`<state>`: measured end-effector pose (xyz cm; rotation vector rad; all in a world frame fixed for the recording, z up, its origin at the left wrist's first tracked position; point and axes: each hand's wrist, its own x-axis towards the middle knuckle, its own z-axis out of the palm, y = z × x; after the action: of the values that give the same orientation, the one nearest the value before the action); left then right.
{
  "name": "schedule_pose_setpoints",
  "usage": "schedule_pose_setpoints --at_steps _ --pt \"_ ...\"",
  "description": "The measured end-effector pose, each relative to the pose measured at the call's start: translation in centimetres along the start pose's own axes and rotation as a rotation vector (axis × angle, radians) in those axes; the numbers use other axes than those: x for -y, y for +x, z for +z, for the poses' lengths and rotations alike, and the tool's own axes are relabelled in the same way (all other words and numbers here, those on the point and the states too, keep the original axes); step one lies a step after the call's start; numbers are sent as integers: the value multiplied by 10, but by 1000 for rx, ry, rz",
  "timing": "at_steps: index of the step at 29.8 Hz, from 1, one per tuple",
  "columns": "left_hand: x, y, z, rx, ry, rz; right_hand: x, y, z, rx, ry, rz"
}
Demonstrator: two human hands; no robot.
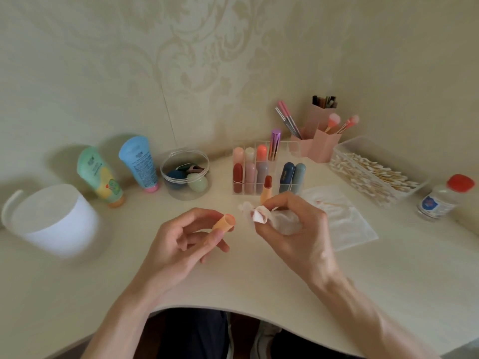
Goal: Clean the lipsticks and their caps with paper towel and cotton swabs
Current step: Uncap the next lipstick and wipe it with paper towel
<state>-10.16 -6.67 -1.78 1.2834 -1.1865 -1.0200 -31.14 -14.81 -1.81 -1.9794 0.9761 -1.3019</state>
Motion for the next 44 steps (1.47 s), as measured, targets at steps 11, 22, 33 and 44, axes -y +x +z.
schedule_pose_setpoints --at_steps 11,22,33,44 --pt "7 1 0 2 -7 32 -6 -3 11 222 17 -195" --pt "11 4 -1 -35 -64 41 0 -3 10 361 107 -192" --pt "9 3 -1 -23 -11 38 -5 1 5 89 119 -68" --pt "12 3 0 -33 -9 61 -13 -5 21 261 203 -10"
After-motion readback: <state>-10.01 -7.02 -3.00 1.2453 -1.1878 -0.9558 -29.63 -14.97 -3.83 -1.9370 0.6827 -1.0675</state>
